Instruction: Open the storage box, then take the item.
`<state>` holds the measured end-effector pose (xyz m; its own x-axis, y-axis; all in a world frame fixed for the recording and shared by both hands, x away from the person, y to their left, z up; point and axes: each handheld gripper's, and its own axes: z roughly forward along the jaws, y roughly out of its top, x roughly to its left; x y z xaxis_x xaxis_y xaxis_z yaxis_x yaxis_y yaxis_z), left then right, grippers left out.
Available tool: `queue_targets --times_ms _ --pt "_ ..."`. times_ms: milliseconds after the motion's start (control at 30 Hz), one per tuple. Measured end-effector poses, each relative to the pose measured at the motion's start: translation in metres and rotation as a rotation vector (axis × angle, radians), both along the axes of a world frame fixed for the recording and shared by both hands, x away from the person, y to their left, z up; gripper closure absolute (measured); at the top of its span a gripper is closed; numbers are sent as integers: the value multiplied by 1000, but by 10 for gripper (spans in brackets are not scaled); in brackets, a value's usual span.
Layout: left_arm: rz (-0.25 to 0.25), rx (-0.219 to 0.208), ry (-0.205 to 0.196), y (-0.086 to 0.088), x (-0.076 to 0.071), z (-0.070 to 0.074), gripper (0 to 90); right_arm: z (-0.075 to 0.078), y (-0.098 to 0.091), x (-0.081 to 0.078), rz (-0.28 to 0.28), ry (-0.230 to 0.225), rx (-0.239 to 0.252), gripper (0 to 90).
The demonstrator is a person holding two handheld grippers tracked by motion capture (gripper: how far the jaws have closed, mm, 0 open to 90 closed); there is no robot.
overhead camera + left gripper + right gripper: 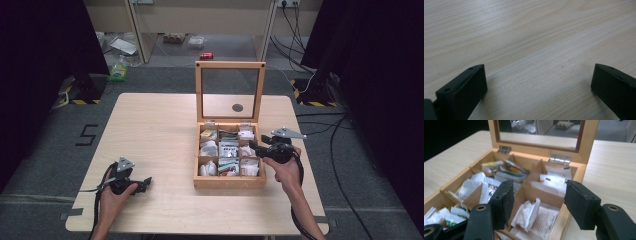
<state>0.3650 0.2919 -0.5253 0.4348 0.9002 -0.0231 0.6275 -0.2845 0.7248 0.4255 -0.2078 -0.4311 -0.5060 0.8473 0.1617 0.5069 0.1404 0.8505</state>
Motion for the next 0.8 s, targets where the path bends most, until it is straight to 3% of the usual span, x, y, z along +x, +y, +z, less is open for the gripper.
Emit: queue_targets --times_ms 200,800 --pt "0 0 0 0 0 0 0 -6 4 -2 25 31 -27 408" --pt "-5 0 0 0 0 0 0 -7 11 -1 36 37 -54 405"
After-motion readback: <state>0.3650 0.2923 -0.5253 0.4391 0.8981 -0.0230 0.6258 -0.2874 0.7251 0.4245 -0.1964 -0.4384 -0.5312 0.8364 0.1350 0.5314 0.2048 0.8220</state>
